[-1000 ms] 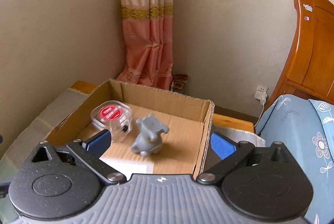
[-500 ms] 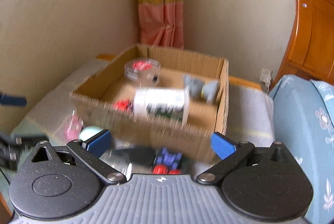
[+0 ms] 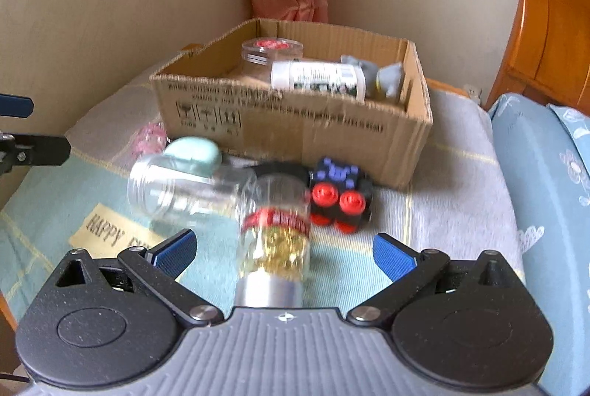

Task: Organize rigid objects
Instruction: 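Move the right tool back to the gold capsule bottle on the table, then grasp the gold capsule bottle with the right tool and lift it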

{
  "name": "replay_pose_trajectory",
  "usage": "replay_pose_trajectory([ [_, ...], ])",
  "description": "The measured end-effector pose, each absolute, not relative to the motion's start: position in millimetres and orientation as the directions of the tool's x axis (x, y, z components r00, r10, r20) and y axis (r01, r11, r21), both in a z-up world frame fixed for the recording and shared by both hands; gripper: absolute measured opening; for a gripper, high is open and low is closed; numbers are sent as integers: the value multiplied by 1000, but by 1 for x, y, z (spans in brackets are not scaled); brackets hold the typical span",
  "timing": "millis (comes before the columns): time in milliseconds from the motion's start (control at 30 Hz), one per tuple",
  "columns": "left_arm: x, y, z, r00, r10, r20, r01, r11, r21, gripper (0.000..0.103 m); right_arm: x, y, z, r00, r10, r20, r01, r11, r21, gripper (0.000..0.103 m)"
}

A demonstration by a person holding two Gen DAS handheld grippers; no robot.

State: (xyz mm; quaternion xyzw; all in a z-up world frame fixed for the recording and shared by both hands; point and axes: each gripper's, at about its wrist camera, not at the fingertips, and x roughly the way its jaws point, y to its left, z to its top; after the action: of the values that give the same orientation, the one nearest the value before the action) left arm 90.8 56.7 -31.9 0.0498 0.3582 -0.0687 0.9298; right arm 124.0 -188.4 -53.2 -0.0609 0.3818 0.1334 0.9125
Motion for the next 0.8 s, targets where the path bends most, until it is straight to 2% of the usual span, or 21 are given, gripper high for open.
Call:
replay_pose_trajectory([
  [800,112,60,-67,669,-118,-734,156,988,-16,102,120,-258,-76,656,64,-752,-51,998,41,103],
])
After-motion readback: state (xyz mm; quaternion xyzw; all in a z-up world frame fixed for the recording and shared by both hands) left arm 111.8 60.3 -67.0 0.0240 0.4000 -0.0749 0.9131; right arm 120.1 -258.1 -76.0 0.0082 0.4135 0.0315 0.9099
